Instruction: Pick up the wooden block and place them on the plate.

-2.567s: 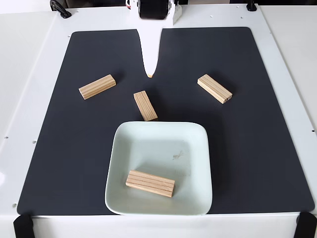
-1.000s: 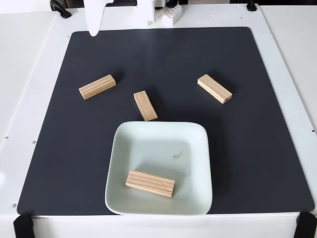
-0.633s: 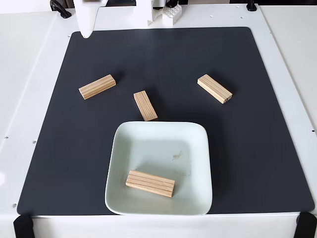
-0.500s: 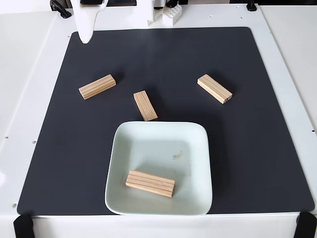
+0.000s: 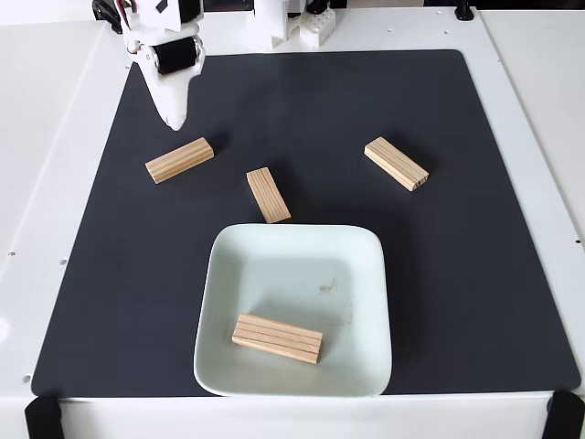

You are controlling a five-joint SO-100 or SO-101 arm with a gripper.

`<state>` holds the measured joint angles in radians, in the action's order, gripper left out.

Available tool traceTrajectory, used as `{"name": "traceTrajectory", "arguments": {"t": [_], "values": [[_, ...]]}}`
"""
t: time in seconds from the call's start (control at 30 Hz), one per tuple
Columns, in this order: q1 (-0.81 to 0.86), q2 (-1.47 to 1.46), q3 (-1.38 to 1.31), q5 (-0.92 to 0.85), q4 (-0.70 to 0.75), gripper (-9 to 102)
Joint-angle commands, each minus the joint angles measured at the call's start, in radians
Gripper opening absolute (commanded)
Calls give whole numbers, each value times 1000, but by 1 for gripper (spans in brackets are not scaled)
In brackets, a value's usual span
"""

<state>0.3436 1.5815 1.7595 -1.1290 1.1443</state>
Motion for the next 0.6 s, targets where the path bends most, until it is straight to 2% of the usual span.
{"name": "traceTrajectory", "arguments": {"t": [0.0,0.17,0.57], "values": [[8,-3,-48,-35,-9,18],[6,0,-49,-37,-8,30],[17,-12,-51,-28,-9,30]]}}
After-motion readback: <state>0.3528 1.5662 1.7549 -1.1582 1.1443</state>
